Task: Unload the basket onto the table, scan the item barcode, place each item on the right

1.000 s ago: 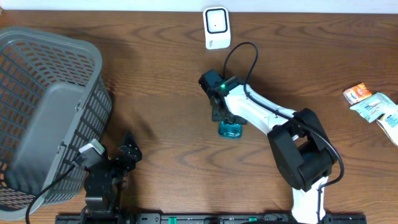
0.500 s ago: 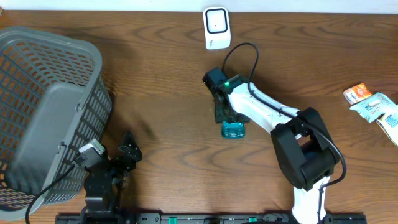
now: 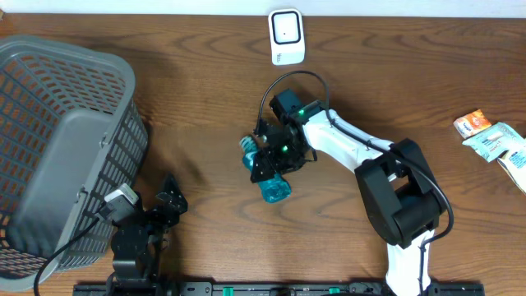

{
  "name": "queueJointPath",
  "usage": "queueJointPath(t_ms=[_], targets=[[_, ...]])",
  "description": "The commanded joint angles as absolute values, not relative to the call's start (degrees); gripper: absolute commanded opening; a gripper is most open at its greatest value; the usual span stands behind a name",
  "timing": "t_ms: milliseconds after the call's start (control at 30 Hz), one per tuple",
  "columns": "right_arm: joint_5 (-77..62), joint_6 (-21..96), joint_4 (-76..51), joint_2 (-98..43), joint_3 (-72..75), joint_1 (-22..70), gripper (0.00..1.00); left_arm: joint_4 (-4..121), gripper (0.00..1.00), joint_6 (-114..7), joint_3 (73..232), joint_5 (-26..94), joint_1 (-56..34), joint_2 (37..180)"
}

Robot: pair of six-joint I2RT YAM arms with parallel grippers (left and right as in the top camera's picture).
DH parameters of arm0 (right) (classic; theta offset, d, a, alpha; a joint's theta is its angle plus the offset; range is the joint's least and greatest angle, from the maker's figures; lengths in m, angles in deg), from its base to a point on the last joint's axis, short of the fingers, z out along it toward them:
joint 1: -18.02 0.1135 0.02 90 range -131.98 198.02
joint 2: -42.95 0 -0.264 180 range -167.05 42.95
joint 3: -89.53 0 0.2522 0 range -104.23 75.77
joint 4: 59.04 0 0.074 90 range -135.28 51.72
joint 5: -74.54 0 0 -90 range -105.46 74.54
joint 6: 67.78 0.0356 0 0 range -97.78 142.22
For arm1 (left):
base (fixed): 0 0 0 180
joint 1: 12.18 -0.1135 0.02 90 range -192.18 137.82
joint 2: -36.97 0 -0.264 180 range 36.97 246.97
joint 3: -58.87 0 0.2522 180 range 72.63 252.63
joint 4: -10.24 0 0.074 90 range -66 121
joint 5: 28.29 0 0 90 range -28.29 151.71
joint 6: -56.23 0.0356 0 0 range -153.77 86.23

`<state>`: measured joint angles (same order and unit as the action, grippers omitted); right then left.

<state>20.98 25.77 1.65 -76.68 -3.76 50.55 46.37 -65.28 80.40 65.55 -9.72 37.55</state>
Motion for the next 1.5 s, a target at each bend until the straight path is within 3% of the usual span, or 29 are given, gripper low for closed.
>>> queueJointPath(t_ms=[0,167,333,467,833,933,1033,1200,1333,1467], targets=[[29.4,18.4,1.6,-78.1,-3.0,49.8,0.47,47.6,0.98,-65.4,79.9,66.3,-9.9,37.2],[33.9,12.6,1.6,-78.1,-3.0,49.8,0.41,47.6,0.98,-65.4,79.9,66.2,-9.9,37.2],[41.2,6.0,1.6,-78.1,-3.0,49.8,0.49,47.6,0.98,-65.4,79.9,66.2,-9.9,37.1],[48.4,1.7,1.6,-78.1,-3.0,49.8,0.50,47.6,0.98,-65.4,79.9,66.2,-9.9,37.2],[59.8,0.7,2.3,-78.1,-3.0,49.8,0.47,47.6,0.98,-65.4,79.9,66.2,-9.9,37.2],[53.4,0.9,2.3,-78.1,-3.0,49.8,0.47,47.6,0.98,-65.4,79.9,66.3,-9.9,37.1],[36.5,6.2,2.3,-78.1,-2.9,50.0,0.41,47.6,0.98,-65.4,79.9,66.3,-9.9,37.2],[11.9,19.9,2.9,-78.1,-2.9,50.0,0.45,47.6,0.98,-65.4,79.9,66.2,-9.9,37.1],[5.4,24.2,2.3,-78.1,-3.0,49.9,0.47,47.6,0.98,-65.4,79.9,66.3,-9.9,37.2],[2.2,25.0,1.3,-78.1,-3.0,49.9,0.58,47.6,0.98,-65.4,79.9,66.2,-9.9,37.1]])
